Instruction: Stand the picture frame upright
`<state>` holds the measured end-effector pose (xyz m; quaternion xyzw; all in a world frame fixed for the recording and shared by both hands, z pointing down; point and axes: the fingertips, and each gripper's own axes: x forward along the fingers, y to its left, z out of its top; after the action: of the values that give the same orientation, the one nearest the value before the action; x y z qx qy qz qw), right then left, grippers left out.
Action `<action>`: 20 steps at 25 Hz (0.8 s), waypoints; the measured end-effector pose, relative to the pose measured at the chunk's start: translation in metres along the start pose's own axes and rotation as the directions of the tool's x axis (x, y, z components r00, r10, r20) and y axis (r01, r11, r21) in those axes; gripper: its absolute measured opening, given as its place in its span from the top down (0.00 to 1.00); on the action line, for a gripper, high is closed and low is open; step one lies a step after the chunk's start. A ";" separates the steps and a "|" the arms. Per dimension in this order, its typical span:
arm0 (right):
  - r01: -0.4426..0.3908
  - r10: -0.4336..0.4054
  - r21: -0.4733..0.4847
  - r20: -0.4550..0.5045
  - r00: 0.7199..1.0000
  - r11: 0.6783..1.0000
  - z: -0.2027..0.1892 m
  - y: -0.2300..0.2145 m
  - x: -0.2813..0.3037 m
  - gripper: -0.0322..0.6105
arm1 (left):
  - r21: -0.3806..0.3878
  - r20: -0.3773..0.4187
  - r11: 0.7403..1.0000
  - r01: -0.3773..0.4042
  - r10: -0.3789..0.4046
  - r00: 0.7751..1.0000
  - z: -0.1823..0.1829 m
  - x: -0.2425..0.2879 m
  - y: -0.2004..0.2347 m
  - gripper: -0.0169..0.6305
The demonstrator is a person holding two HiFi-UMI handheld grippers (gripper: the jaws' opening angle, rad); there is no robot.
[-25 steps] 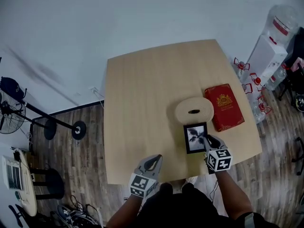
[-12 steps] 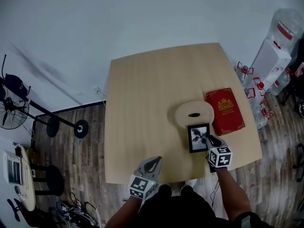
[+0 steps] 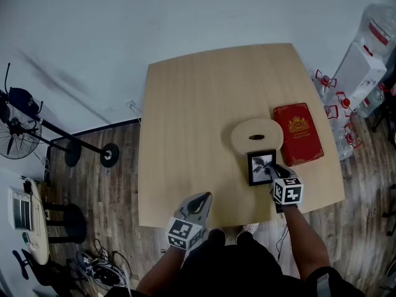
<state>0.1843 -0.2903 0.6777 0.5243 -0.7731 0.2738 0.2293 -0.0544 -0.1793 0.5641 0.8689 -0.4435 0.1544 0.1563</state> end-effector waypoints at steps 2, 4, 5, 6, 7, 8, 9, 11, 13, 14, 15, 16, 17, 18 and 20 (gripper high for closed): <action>-0.004 0.004 0.003 -0.004 1.000 1.000 -0.002 0.000 0.002 0.84 | -0.005 -0.008 1.000 0.002 -0.002 1.000 -0.001 0.000 -0.001 0.97; -0.004 0.004 0.001 -0.008 1.000 1.000 -0.003 0.000 0.002 0.84 | -0.006 -0.008 1.000 0.003 -0.003 1.000 -0.001 0.001 -0.002 0.97; -0.004 0.004 -0.002 -0.009 1.000 1.000 -0.003 -0.001 0.002 0.84 | -0.005 -0.005 1.000 0.002 -0.002 1.000 0.000 0.001 -0.002 0.97; -0.004 0.004 -0.005 -0.009 1.000 1.000 -0.003 -0.001 0.002 0.84 | -0.007 -0.007 1.000 0.002 -0.002 1.000 -0.001 0.001 -0.002 0.97; -0.005 0.005 -0.007 -0.009 1.000 1.000 -0.003 -0.001 0.002 0.84 | -0.009 -0.008 1.000 0.001 -0.001 1.000 -0.001 0.001 -0.001 0.97; -0.004 0.004 -0.010 -0.008 1.000 1.000 -0.002 -0.001 0.002 0.84 | -0.011 -0.006 1.000 0.000 0.000 1.000 -0.002 0.002 0.000 0.97; -0.003 0.003 -0.014 -0.005 1.000 1.000 -0.002 0.000 0.002 0.84 | -0.013 -0.002 1.000 0.000 0.000 1.000 -0.002 0.002 0.001 0.97; 0.005 -0.005 -0.025 0.004 1.000 1.000 -0.002 0.001 0.002 0.84 | -0.017 0.001 1.000 -0.001 0.001 1.000 -0.002 0.001 0.002 0.97; 0.017 -0.017 -0.022 0.014 1.000 1.000 -0.003 0.000 0.002 0.84 | -0.017 0.001 1.000 0.001 -0.001 1.000 -0.002 0.002 0.002 0.97; 0.023 -0.023 -0.015 0.018 1.000 1.000 -0.003 -0.002 0.001 0.82 | -0.017 0.002 1.000 0.002 -0.002 1.000 -0.002 0.003 0.002 0.97; 0.027 -0.027 -0.007 0.020 0.999 1.000 -0.003 -0.003 0.001 0.81 | -0.018 0.003 1.000 0.003 -0.003 1.000 -0.001 0.003 0.002 0.97; 0.029 -0.029 0.001 0.020 0.999 1.000 -0.003 -0.004 0.001 0.80 | -0.019 0.006 1.000 0.003 -0.003 1.000 0.000 0.003 0.002 0.97; 0.027 -0.027 0.009 0.020 0.999 1.000 -0.003 -0.004 0.000 0.79 | -0.020 0.008 1.000 0.003 -0.003 1.000 0.000 0.003 0.002 0.97; 0.022 -0.023 0.018 0.022 0.999 1.000 -0.003 -0.004 -0.001 0.79 | -0.020 0.009 1.000 0.003 -0.003 1.000 0.001 0.003 0.003 0.97; 0.010 -0.011 0.039 0.035 0.999 0.999 0.000 -0.005 -0.006 0.78 | -0.024 0.008 1.000 0.004 -0.003 1.000 0.002 0.002 0.004 0.97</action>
<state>0.1911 -0.2878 0.6753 0.5373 -0.7688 0.2784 0.2067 -0.0560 -0.1838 0.5639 0.8684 -0.4444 0.1454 0.1651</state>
